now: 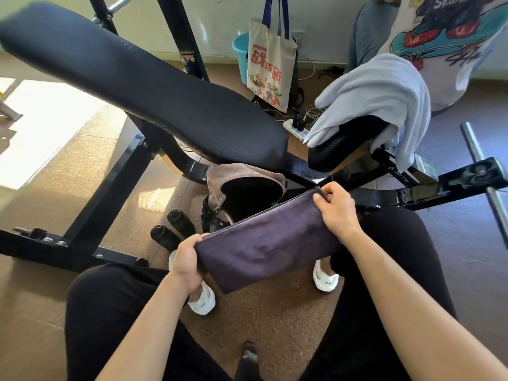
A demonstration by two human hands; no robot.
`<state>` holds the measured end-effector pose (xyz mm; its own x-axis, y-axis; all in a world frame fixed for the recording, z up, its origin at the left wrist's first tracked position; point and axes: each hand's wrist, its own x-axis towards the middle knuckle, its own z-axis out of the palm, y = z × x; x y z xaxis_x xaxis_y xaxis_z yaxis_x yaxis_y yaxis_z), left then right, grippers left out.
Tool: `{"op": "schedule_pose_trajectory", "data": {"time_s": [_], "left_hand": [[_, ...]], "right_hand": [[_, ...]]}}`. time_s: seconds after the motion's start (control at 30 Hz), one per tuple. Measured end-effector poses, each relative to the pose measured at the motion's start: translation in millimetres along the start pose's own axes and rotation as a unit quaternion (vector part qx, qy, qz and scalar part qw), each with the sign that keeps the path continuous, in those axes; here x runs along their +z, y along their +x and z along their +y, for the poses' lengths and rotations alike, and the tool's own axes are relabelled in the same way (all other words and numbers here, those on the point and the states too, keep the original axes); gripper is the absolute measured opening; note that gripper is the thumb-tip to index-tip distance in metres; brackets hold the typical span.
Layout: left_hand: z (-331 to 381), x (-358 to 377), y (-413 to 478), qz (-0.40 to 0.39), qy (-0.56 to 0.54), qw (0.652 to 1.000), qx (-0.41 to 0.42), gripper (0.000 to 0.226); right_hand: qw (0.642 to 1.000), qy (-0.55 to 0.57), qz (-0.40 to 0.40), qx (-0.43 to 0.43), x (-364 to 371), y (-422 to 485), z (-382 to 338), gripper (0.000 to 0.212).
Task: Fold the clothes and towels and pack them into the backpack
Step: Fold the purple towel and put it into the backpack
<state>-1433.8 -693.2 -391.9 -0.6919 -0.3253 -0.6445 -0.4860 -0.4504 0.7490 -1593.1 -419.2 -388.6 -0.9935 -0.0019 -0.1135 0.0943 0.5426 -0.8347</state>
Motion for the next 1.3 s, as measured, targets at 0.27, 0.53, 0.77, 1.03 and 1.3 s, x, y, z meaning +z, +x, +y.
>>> {"op": "schedule_pose_trajectory", "data": {"time_s": [0.27,0.53,0.77,1.03,1.3], "left_hand": [[-4,6,-1,0.043,-0.069,0.988,-0.133,0.025],[-19,28,-7,-0.042,-0.058,0.996,-0.053,0.029],[-17,42,-19,-0.139,0.034,0.99,0.005,0.034],[-22,44,-16,-0.158,0.099,0.98,0.073,0.015],[-14,32,0,0.028,0.064,0.977,0.202,0.025]], "right_hand": [[0.997,0.031,-0.061,0.044,12,-21,-12,0.009],[0.969,0.142,-0.2,-0.025,35,-66,-32,0.015],[0.944,0.077,-0.294,-0.13,63,-85,-25,0.02],[0.965,0.01,-0.213,-0.152,71,-84,-21,0.041],[0.94,0.233,-0.248,0.014,52,-56,-28,0.018]]}}
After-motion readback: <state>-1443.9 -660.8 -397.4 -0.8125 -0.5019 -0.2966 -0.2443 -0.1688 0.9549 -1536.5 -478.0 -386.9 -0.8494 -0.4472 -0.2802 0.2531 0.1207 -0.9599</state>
